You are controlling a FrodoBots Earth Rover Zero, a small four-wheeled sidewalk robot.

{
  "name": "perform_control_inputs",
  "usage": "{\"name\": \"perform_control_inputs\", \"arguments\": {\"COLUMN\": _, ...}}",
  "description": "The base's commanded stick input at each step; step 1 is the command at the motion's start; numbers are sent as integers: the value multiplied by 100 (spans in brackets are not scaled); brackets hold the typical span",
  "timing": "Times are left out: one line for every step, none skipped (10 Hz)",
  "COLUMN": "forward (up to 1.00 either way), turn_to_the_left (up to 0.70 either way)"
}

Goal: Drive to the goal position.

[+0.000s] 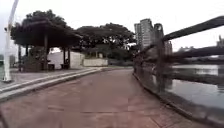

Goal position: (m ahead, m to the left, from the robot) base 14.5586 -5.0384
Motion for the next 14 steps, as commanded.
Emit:
{"name": "perform_control_inputs", "arguments": {"forward": 100, "turn_to_the_left": 0}}
{"name": "perform_control_inputs", "arguments": {"forward": 100, "turn_to_the_left": 20}}
{"name": "perform_control_inputs", "arguments": {"forward": 100, "turn_to_the_left": 40}}
{"name": "perform_control_inputs", "arguments": {"forward": 100, "turn_to_the_left": 40}}
{"name": "perform_control_inputs", "arguments": {"forward": 100, "turn_to_the_left": 40}}
{"name": "perform_control_inputs", "arguments": {"forward": 100, "turn_to_the_left": 14}}
{"name": "perform_control_inputs", "arguments": {"forward": 100, "turn_to_the_left": 0}}
{"name": "perform_control_inputs", "arguments": {"forward": 100, "turn_to_the_left": 0}}
{"name": "perform_control_inputs", "arguments": {"forward": 100, "turn_to_the_left": 0}}
{"name": "perform_control_inputs", "arguments": {"forward": 100, "turn_to_the_left": 0}}
{"name": "perform_control_inputs", "arguments": {"forward": 100, "turn_to_the_left": 0}}
{"name": "perform_control_inputs", "arguments": {"forward": 100, "turn_to_the_left": 0}}
{"name": "perform_control_inputs", "arguments": {"forward": 99, "turn_to_the_left": 0}}
{"name": "perform_control_inputs", "arguments": {"forward": 96, "turn_to_the_left": 0}}
